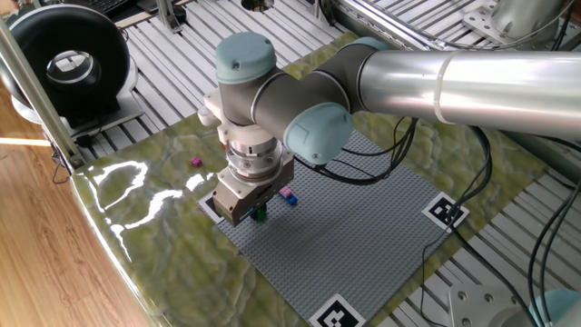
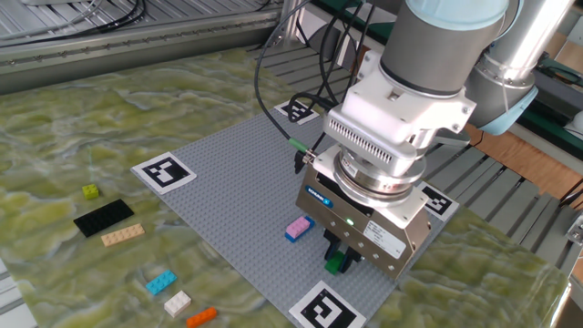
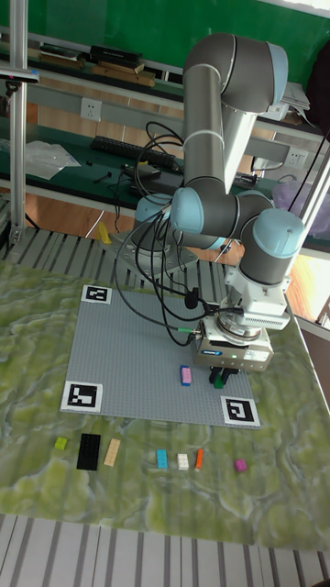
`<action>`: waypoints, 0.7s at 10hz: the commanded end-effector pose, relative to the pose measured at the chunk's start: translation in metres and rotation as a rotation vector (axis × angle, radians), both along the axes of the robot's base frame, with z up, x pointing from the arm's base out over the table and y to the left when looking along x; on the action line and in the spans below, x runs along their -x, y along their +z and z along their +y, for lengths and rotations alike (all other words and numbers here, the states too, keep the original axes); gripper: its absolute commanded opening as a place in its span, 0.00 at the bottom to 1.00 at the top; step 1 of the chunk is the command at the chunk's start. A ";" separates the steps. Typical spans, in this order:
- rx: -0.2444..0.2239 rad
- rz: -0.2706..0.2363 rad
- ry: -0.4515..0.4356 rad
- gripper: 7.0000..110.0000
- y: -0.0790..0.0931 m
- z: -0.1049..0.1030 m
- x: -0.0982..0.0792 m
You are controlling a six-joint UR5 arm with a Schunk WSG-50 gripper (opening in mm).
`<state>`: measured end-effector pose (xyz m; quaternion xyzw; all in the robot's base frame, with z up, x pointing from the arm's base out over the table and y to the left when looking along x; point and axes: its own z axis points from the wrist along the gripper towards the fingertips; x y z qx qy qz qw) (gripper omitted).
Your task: Stack small Lego blocks randomly, one at a time
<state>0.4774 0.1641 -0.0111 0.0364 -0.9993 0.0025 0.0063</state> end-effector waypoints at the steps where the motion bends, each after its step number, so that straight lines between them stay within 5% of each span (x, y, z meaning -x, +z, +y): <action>1: -0.009 0.002 -0.009 0.00 0.000 0.001 -0.001; 7: -0.017 0.004 -0.006 0.00 0.001 0.003 0.000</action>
